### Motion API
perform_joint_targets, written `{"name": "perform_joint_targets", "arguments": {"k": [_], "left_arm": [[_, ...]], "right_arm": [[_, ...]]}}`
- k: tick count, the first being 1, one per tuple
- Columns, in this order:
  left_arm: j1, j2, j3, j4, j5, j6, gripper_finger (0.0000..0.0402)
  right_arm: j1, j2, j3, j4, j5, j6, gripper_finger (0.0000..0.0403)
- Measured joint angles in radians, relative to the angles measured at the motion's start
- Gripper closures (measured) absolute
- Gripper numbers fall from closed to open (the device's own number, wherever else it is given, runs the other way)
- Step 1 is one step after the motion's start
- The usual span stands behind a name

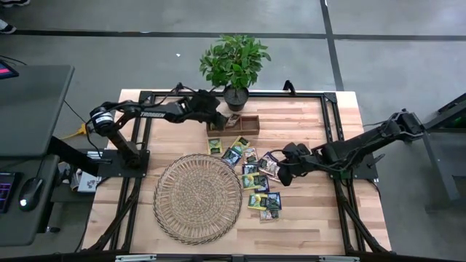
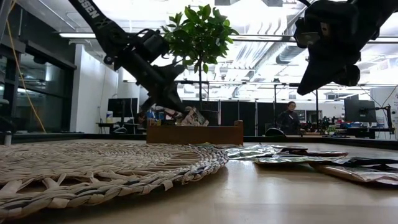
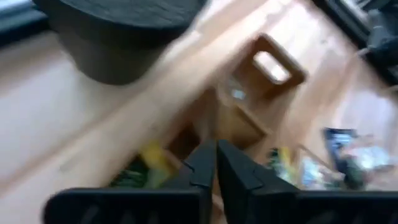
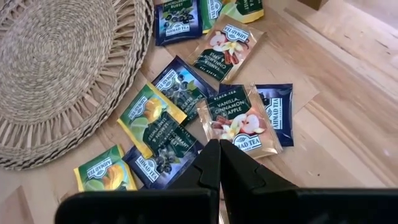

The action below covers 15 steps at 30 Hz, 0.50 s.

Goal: Pick & Place Tea
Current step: Put the brown tea bag into the middle section of the wooden organizer

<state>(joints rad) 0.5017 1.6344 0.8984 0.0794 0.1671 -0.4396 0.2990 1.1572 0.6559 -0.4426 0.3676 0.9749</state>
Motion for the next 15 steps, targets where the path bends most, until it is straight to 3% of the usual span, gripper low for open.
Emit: {"name": "perform_joint_targets", "arguments": {"k": [7,15], "left_arm": [[-0.076,0.000,0.000,-0.012,-0.083,-0.140,0.0398],[-0.096,0.012,0.001,-0.034,-0.179,-0.192,0.0401]], "right_arm": [[-0.022,0.000,0.000,0.004,0.000,-0.019,0.0402],[-0.027,0.000,0.000,0.012,0.002,-0.038,0.0402]]}}
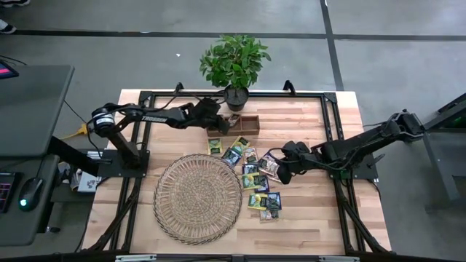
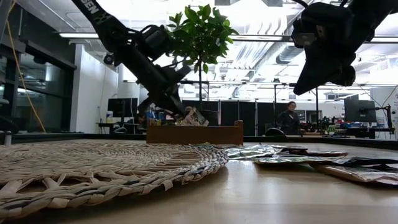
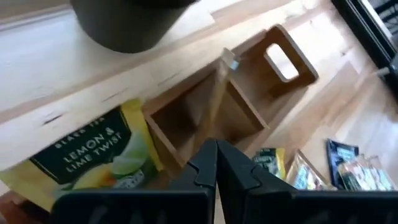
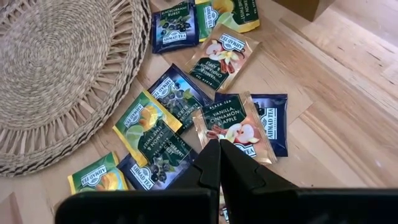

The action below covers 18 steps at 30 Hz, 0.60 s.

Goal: Pick & Place Tea
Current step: Put the brown tea bag into the middle section of the wooden organizer, then put the yellow tea bag into the left section of the wooden organizer

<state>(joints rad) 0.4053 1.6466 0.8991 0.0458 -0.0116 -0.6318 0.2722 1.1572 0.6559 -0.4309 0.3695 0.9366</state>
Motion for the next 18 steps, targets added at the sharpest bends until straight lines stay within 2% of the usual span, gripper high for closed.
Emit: {"name": "perform_joint_targets", "arguments": {"k": [8,15,18], "left_arm": [[0.000,0.044,0.000,0.023,-0.007,-0.032,0.0401],[0.000,0.043,-0.001,0.017,-0.111,-0.064,0.0401],[0.000,0.023,-0.001,0.031,-0.098,-0.045,0.0402]], "right_arm": [[0.000,0.000,0.000,0.000,-0.004,-0.003,0.0402],[0.000,0.000,0.000,0.000,-0.005,-0.021,0.0402],[0.000,0.000,0.000,0.013,-0.006,-0.031,0.0402]]}}
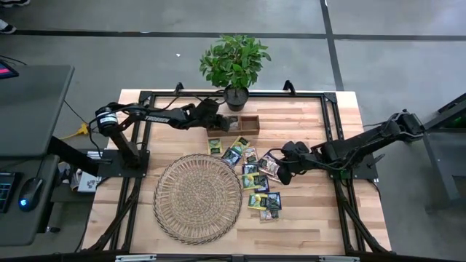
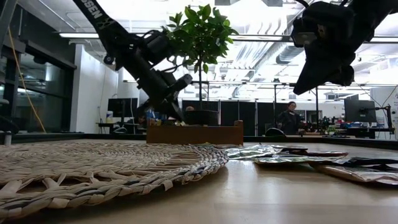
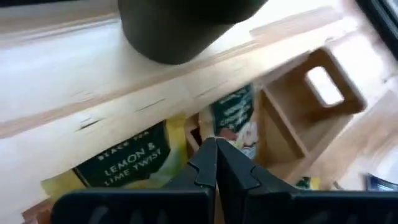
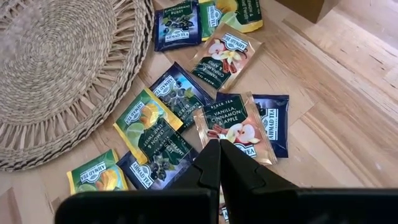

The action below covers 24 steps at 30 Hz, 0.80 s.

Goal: Pick & Place Tea
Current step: Put the yellow tea bag into the left section of the wooden organizer

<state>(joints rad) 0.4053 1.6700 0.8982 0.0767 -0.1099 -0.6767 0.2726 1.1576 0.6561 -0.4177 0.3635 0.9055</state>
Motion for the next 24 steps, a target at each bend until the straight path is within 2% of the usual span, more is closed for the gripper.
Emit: {"name": "perform_joint_targets", "arguments": {"k": [3,6,14,17,24], "left_arm": [[-0.012,-0.050,0.002,0.002,0.046,0.028,0.0401],[-0.049,-0.100,0.001,-0.060,0.051,0.070,0.0401],[-0.213,-0.240,0.001,-0.307,-0.046,0.104,0.0401],[-0.289,-0.286,-0.019,-0.379,-0.092,0.095,0.0401],[-0.462,-0.402,-0.171,-0.321,-0.145,-0.029,0.0401]], "right_arm": [[0.000,0.001,0.000,0.063,-0.020,-0.056,0.0402],[0.000,0.007,0.000,0.136,-0.037,-0.115,0.0403],[-0.020,0.091,0.010,0.265,-0.045,-0.149,0.0403],[-0.020,0.174,0.061,0.266,-0.055,-0.156,0.0403],[-0.020,0.413,0.295,0.259,-0.137,-0.237,0.0403]]}}
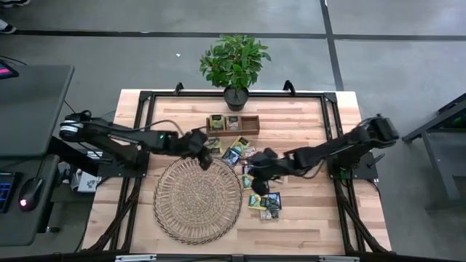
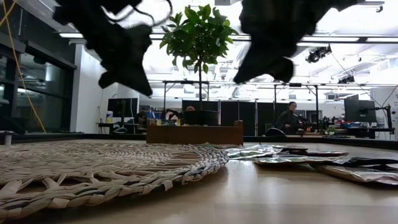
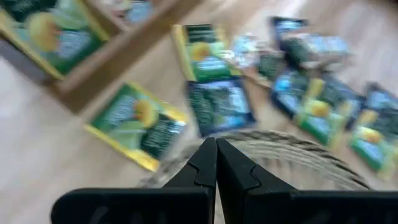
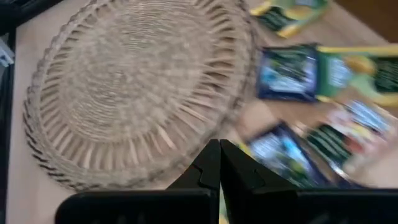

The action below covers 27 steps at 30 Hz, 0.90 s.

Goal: Pick & Place Tea
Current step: Put the yellow tea bag into the left section of the wooden organizer

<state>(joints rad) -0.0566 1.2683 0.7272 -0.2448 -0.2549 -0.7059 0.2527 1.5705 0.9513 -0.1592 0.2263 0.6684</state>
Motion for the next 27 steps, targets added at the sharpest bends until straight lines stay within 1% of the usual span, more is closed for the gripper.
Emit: {"name": "perform_joint_targets", "arguments": {"k": [7,11,15,18,21,23,25,27], "left_arm": [[-0.189,-0.167,-0.193,0.026,-0.088,-0.166,0.0401],[-0.289,-0.257,-0.282,0.072,-0.133,-0.240,0.0401],[-0.358,-0.313,-0.353,0.075,-0.223,-0.314,0.0401],[-0.369,-0.341,-0.397,0.081,-0.256,-0.349,0.0401],[-0.363,-0.342,-0.426,0.120,-0.268,-0.355,0.0401],[-0.346,-0.343,-0.438,0.141,-0.267,-0.356,0.0401],[-0.322,-0.342,-0.440,0.158,-0.263,-0.356,0.0401],[-0.295,-0.342,-0.440,0.181,-0.257,-0.350,0.0401]], "right_arm": [[0.004,0.201,0.229,-0.104,-0.036,0.008,0.0403],[0.006,0.253,0.292,-0.119,-0.036,0.041,0.0403],[-0.009,0.268,0.321,-0.108,-0.008,0.074,0.0403],[-0.037,0.268,0.326,-0.090,0.036,0.078,0.0403],[-0.073,0.268,0.326,-0.075,0.055,0.065,0.0403],[-0.104,0.280,0.327,-0.050,0.051,0.055,0.0403],[-0.139,0.298,0.325,-0.027,0.025,0.046,0.0403],[-0.172,0.318,0.325,0.033,-0.006,0.032,0.0403]]}}
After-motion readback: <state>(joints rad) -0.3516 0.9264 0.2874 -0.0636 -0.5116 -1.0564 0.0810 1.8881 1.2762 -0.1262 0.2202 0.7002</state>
